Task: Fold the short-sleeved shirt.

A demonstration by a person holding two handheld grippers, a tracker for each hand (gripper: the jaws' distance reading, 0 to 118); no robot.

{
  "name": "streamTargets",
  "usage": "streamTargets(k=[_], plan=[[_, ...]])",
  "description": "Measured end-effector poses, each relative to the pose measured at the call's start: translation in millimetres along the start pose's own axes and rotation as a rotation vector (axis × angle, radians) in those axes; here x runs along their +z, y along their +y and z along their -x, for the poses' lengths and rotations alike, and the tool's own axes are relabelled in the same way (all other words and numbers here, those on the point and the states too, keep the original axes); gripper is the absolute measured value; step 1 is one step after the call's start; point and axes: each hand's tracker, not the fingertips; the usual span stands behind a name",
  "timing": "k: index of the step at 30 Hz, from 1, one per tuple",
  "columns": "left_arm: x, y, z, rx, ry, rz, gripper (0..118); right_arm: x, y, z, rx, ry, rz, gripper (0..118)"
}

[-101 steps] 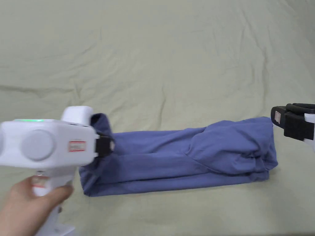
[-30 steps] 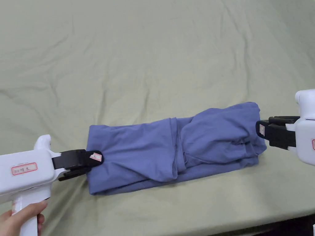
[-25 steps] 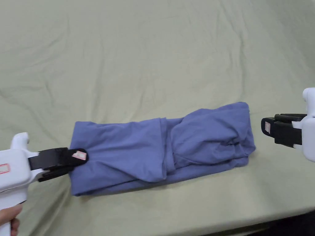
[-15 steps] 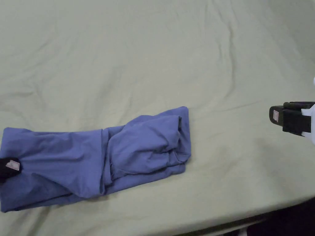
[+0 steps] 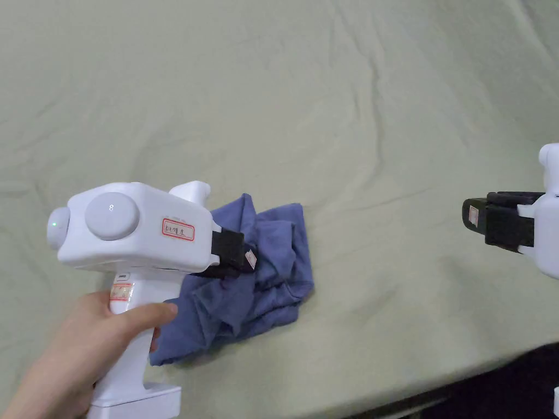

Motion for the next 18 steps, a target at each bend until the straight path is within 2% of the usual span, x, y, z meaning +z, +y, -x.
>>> streamTargets(k=[1, 3, 4, 6, 9, 11, 12, 13, 14, 16, 18], plan=[[-0.8, 2.1, 1.4, 0.020, -0.020, 0.014, 20, -0.4, -0.1, -0.4, 0.000, -0.004, 0.000, 2], [6.0, 3.6, 12.7, 0.127, -0.129, 0.006, 83, -2.0, 0.3, -1.5, -0.005, -0.001, 0.003, 2], [15.1, 1.4, 18.4, 0.154, -0.202, -0.011, 89, -3.0, 1.0, -0.5, -0.006, 0.002, 0.004, 2], [54.2, -9.5, 20.5, 0.166, -0.240, -0.114, 89, -5.6, 3.1, 2.1, -0.001, 0.010, 0.007, 2], [121.1, -37.7, 19.3, 0.101, -0.049, -0.295, 89, -10.6, 7.4, 8.0, 0.016, 0.023, 0.014, 2], [138.5, -55.9, 19.4, 0.074, 0.131, -0.379, 89, -15.2, 10.0, 13.2, 0.033, 0.027, 0.020, 2], [134.4, -59.3, 20.5, 0.033, 0.159, -0.416, 84, -16.7, 11.1, 16.0, 0.038, 0.029, 0.022, 2], [125.5, -58.6, 19.1, -0.006, 0.140, -0.394, 50, -17.6, 11.6, 18.0, 0.043, 0.032, 0.023, 2], [105.9, -54.3, 18.9, 0.022, 0.127, -0.328, 4, -18.4, 12.0, 19.9, 0.045, 0.035, 0.024, 2], [58.3, -48.2, 18.4, 0.063, 0.031, -0.265, 0, -19.1, 11.8, 23.3, 0.051, 0.039, 0.027, 2], [-2.6, -36.2, 0.7, 0.016, 0.055, -0.142, 0, -18.5, 10.8, 23.5, 0.052, 0.039, 0.032, 2]])
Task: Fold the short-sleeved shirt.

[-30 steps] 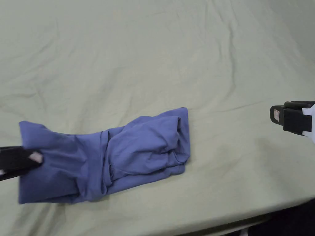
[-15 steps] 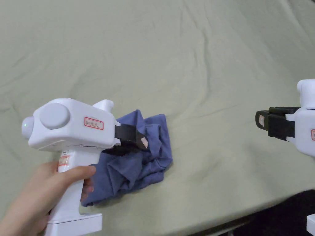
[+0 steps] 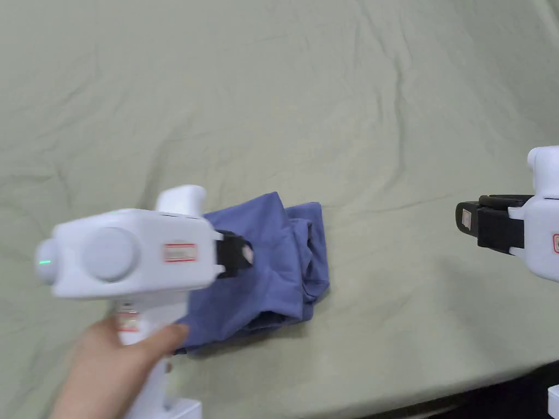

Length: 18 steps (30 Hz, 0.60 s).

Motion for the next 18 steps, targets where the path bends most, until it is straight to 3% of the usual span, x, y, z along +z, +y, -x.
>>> streamTargets(k=[3, 6, 10, 15, 18], plan=[[-53.0, 1.2, -35.0, -0.092, -0.028, 0.065, 0, 1.9, -2.3, -2.1, 0.003, -0.025, 0.020, 2], [-80.7, 8.6, -49.0, -0.062, -0.116, 0.088, 0, 3.3, -3.9, -5.8, 0.007, -0.045, 0.035, 2], [-90.8, 15.7, -61.9, -0.091, -0.097, 0.112, 0, 5.5, -3.9, -5.5, 0.016, -0.052, 0.040, 2], [0.6, 19.3, -65.6, -0.093, -0.300, -0.048, 0, 11.7, 5.1, 17.0, 0.063, -0.021, 0.020, 2], [82.2, 7.8, -38.4, -0.115, -0.168, -0.196, 0, 16.8, 17.1, 54.0, 0.156, 0.032, -0.005, 2]])
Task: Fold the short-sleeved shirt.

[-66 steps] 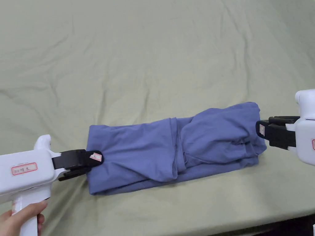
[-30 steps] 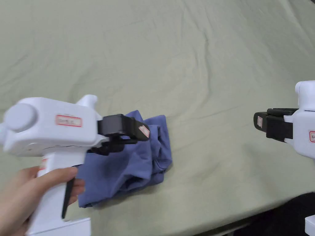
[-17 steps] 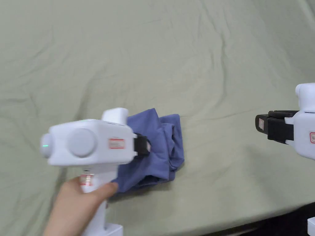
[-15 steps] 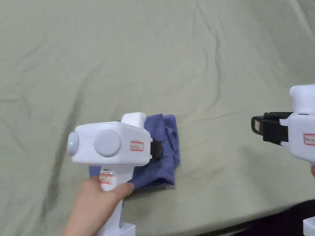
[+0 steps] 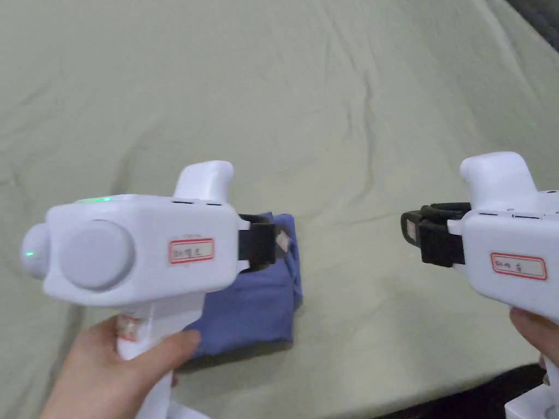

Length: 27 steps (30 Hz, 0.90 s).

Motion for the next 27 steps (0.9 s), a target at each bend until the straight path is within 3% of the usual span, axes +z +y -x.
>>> streamTargets(k=[4, 7, 10, 12, 13, 14, 15, 16, 18, 22, 25, 26, 27], plan=[[92.3, -15.2, 33.7, 0.002, 0.289, -0.099, 0, -20.1, 20.1, 57.3, 0.104, 0.147, -0.006, 2], [115.0, -31.3, 70.0, 0.100, 0.337, -0.098, 0, -65.9, 21.0, 99.9, 0.186, 0.205, 0.071, 2], [105.2, -46.1, 100.3, 0.186, 0.324, -0.066, 0, -129.2, 7.4, 123.6, 0.226, 0.200, 0.204, 2], [86.1, -57.8, 124.4, 0.285, 0.231, -0.039, 0, -178.4, -9.0, 125.3, 0.277, 0.076, 0.319, 2], [73.9, -60.9, 134.9, 0.330, 0.164, -0.018, 13, -193.8, -15.1, 122.7, 0.291, 0.057, 0.355, 2], [61.0, -66.2, 147.1, 0.394, 0.083, 0.008, 48, -197.0, -16.4, 115.8, 0.249, 0.103, 0.326, 2], [47.8, -73.8, 155.0, 0.435, 0.019, 0.026, 86, -186.5, -8.2, 108.1, 0.154, 0.159, 0.290, 2], [36.9, -78.6, 159.7, 0.378, -0.029, 0.020, 95, -180.8, -3.6, 102.7, 0.124, 0.179, 0.292, 2], [15.9, -84.8, 169.7, 0.375, -0.099, 0.007, 95, -181.7, -3.1, 96.5, 0.149, 0.186, 0.301, 2], [-22.5, -88.4, 186.4, 0.513, -0.208, -0.005, 96, -184.5, -3.8, 92.8, 0.134, 0.217, 0.302, 2], [-40.6, -82.5, 179.9, 0.480, -0.193, -0.018, 93, -185.0, -4.6, 90.4, 0.131, 0.233, 0.300, 2], [-40.1, -86.1, 181.0, 0.493, -0.199, -0.040, 65, -185.4, -4.6, 89.7, 0.131, 0.238, 0.299, 2], [-38.3, -87.6, 183.1, 0.491, -0.206, -0.054, 25, -185.1, -4.4, 89.2, 0.131, 0.240, 0.298, 2]])
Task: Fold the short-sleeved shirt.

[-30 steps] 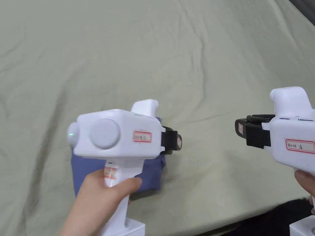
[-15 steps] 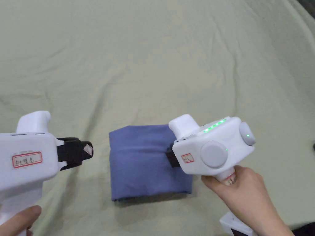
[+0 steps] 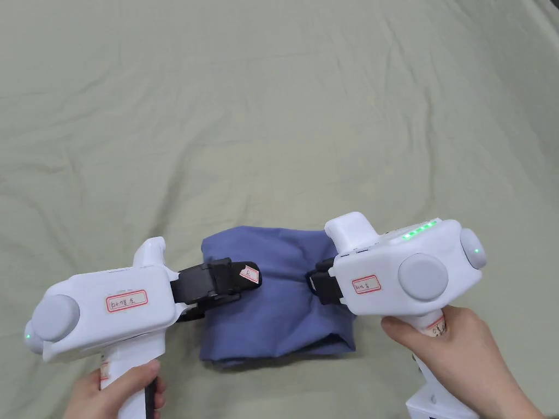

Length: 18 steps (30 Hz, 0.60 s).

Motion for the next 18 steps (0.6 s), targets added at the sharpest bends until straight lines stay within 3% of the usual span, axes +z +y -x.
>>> streamTargets(k=[1, 3, 6, 10, 13, 18], plan=[[2.1, 1.1, 0.8, -0.012, 0.018, -0.004, 25, 1.3, -0.5, 1.3, -0.001, 0.001, -0.003, 2], [3.0, 4.5, 7.8, 0.098, -0.046, 0.029, 25, 3.7, -2.0, 4.3, 0.009, 0.000, -0.022, 2], [11.7, 9.4, -2.8, -0.016, 0.015, 0.024, 25, 14.1, -0.7, 17.7, 0.063, -0.031, -0.072, 2], [32.8, 16.2, 3.5, -0.006, 0.017, -0.004, 25, 40.9, 14.5, 40.8, 0.106, -0.018, -0.162, 2], [67.1, 23.7, 9.5, -0.020, 0.064, -0.044, 25, 64.4, 31.0, 70.8, 0.184, -0.036, -0.261, 2], [153.3, 38.0, 36.1, -0.011, 0.197, -0.128, 25, 73.4, 66.3, 131.1, 0.278, 0.041, -0.337, 2]])
